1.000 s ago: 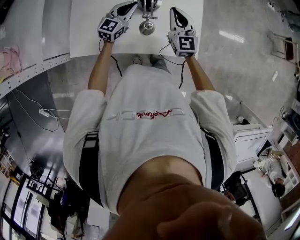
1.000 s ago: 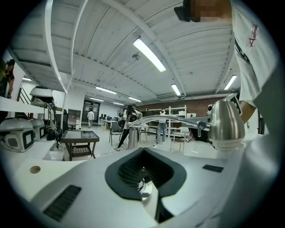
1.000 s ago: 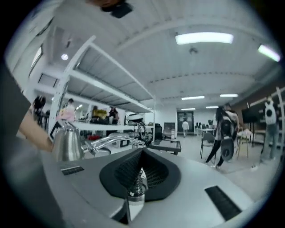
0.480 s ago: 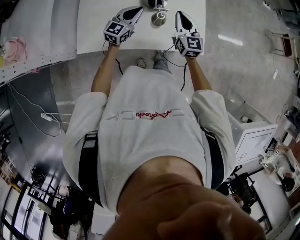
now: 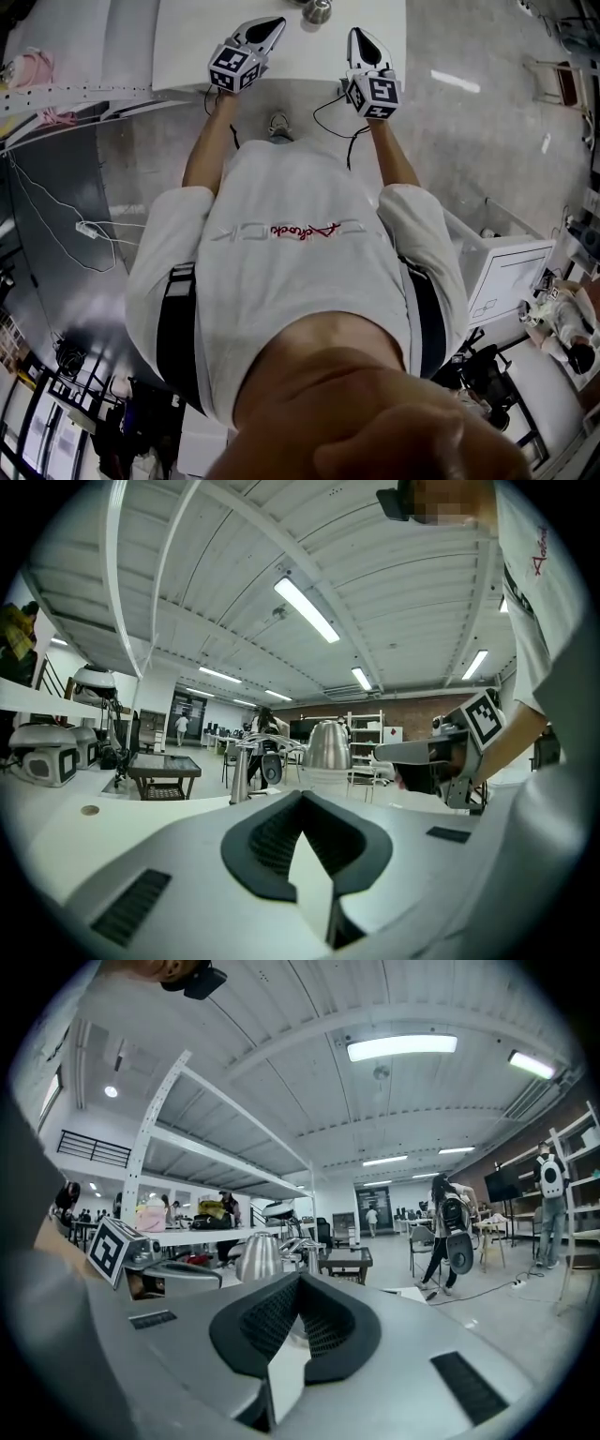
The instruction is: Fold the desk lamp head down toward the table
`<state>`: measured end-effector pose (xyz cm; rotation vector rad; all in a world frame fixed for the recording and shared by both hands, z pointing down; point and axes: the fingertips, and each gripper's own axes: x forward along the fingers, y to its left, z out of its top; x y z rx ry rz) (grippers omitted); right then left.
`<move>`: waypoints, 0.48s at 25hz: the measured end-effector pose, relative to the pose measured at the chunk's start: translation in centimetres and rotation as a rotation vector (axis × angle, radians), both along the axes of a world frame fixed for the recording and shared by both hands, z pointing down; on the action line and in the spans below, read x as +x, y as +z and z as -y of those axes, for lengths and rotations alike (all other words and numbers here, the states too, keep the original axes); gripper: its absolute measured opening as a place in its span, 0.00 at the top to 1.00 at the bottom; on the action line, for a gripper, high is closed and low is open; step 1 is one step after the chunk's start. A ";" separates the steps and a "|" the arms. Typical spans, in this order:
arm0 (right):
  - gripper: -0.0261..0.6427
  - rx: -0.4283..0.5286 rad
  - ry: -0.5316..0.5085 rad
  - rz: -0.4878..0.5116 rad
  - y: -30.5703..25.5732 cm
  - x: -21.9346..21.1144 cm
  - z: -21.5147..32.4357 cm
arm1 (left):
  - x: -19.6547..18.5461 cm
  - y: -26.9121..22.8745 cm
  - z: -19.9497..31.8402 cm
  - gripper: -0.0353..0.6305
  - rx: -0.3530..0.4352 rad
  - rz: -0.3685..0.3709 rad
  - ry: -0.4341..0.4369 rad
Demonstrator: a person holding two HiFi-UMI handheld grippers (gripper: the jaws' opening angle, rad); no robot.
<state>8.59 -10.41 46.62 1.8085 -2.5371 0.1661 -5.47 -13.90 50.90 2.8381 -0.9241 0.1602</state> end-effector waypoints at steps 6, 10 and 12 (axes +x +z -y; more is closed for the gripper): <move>0.95 0.016 -0.032 -0.002 -0.3 -0.1 -3.8 | -0.2 -0.3 -3.8 0.91 0.010 0.008 -0.045; 0.95 0.013 -0.056 -0.003 0.4 -0.4 -6.8 | 0.3 0.0 -7.1 0.91 0.010 0.011 -0.069; 0.95 0.007 -0.058 -0.002 0.9 -0.5 -8.1 | 0.5 0.4 -8.8 0.91 0.014 0.027 -0.067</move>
